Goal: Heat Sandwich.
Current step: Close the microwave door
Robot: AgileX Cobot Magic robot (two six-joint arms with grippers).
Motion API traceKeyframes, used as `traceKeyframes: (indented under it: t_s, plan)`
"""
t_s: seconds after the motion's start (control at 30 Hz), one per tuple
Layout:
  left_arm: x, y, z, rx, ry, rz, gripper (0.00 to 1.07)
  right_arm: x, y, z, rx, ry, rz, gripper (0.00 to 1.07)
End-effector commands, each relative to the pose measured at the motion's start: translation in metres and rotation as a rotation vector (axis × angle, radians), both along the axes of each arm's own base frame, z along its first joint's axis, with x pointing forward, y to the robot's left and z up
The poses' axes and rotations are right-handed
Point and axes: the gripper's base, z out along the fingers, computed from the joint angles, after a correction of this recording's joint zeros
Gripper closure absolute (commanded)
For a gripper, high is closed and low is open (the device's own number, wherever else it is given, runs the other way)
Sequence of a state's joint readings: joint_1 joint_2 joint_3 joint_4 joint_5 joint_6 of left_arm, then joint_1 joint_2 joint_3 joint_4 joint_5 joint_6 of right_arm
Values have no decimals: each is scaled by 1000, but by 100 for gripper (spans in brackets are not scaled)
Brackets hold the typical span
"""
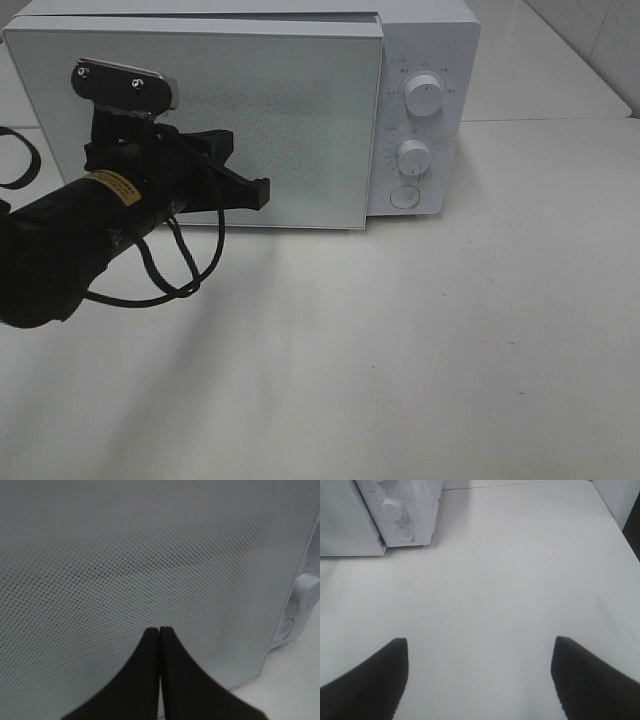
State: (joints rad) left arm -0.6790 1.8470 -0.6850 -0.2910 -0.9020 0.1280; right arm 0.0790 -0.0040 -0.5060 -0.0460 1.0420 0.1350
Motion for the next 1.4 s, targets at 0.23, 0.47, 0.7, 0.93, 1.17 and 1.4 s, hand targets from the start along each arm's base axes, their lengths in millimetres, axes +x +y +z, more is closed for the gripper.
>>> traceKeyframes:
  t_s: [0.23,0.47,0.7,0.93,1.17,1.4]
  plan:
    - [23,-19,3,-37,-24,31,107,-4,0,0,7,-30,-6,31]
    - [37,-29,6,-39,-33,32,107,-4,0,0,7,-30,-6,31]
    - [48,-38,6,-58,-42,39,107,-4,0,0,7,-30,-6,31]
    - [56,-44,8,-56,-48,46,107,-4,0,0,7,-30,-6,31]
    - [68,-49,8,-77,-35,92,107,-4,0,0,7,-30,-6,31]
    - [73,-53,11,-89,-50,92,107,-4,0,0,7,-30,-6,31]
